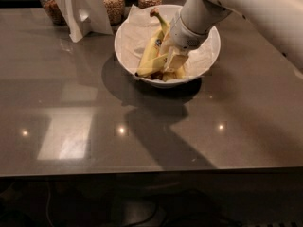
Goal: Pick banana from white bowl
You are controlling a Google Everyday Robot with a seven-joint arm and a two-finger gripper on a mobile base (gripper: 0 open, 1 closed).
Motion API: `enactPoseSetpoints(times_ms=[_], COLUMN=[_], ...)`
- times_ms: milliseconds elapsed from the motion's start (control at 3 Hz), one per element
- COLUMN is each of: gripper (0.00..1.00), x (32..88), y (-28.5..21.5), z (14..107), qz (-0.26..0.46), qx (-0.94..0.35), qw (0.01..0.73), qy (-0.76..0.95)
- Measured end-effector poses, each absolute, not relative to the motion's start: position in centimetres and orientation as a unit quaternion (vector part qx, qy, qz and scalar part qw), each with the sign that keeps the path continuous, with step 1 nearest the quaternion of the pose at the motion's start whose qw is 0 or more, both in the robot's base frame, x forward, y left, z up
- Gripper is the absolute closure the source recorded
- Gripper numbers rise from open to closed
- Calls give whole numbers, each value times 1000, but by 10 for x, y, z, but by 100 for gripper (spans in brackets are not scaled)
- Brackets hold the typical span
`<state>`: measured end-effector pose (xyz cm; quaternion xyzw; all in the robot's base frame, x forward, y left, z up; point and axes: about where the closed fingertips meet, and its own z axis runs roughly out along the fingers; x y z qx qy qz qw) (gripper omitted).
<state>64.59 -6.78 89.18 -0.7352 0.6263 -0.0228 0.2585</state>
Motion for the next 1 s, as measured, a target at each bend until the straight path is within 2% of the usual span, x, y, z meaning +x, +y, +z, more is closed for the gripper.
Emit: enactPoseSetpoints(times_ms=[333, 1000], gripper=[100, 100], x=[646, 634], y=[-68, -95], z=[895, 933], qz=[-23, -33], qx=[-735, -721], qw=[259, 274], qy=[627, 635])
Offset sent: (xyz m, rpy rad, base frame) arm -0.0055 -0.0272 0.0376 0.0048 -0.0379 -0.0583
